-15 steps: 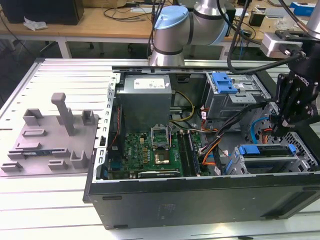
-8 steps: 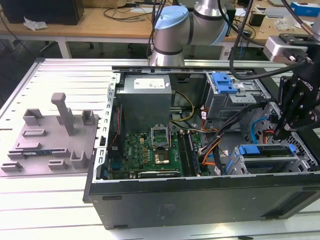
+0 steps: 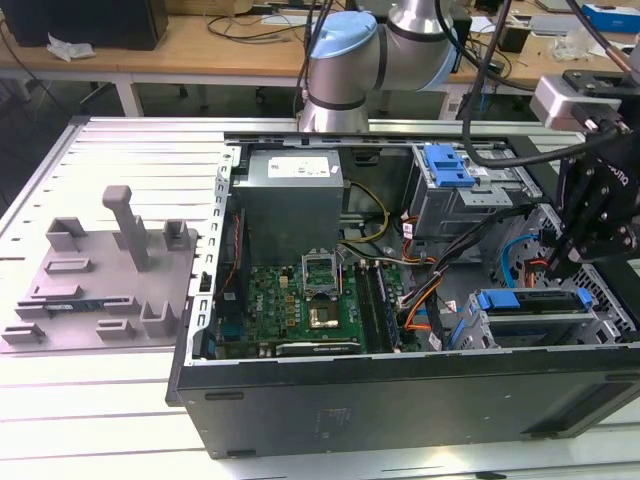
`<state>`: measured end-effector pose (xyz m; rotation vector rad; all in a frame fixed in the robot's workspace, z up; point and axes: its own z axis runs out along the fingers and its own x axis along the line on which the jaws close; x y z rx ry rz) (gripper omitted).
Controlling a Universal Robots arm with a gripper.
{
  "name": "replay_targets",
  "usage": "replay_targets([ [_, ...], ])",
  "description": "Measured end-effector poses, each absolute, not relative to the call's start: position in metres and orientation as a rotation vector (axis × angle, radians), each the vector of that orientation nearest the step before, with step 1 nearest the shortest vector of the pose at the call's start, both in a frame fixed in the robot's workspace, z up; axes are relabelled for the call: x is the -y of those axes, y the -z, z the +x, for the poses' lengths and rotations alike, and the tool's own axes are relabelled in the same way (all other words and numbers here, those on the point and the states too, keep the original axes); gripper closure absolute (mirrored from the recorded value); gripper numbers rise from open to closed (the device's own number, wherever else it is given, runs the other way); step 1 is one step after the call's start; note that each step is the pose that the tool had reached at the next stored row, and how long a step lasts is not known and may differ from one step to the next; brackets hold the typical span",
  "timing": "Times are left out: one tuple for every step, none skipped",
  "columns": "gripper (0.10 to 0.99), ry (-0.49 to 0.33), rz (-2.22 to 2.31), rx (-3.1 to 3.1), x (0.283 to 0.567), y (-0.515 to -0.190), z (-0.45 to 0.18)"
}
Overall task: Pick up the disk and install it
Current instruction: 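Insert the disk into the insertion slot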
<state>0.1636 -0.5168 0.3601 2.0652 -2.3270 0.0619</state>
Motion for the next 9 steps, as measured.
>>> replay_targets([
  [0.922, -0.061, 2.068, 2.324, 0.5189, -0.3602, 0.1636],
  [0.922, -0.060, 2.072, 2.322, 0.5210, -0.3601, 0.1636],
  [0.922, -0.060, 2.075, 2.320, 0.5223, -0.3602, 0.1636],
  [0.922, -0.059, 2.077, 2.318, 0.5232, -0.3601, 0.1636],
  [0.922, -0.058, 2.081, 2.315, 0.5253, -0.3602, 0.1636],
  [0.922, -0.054, 2.086, 2.313, 0.5269, -0.3601, 0.1636],
  [0.922, -0.053, 2.087, 2.313, 0.5270, -0.3602, 0.1636],
  [0.922, -0.053, 2.087, 2.313, 0.5270, -0.3602, 0.1636],
  [0.922, -0.052, 2.087, 2.313, 0.5271, -0.3601, 0.1636],
])
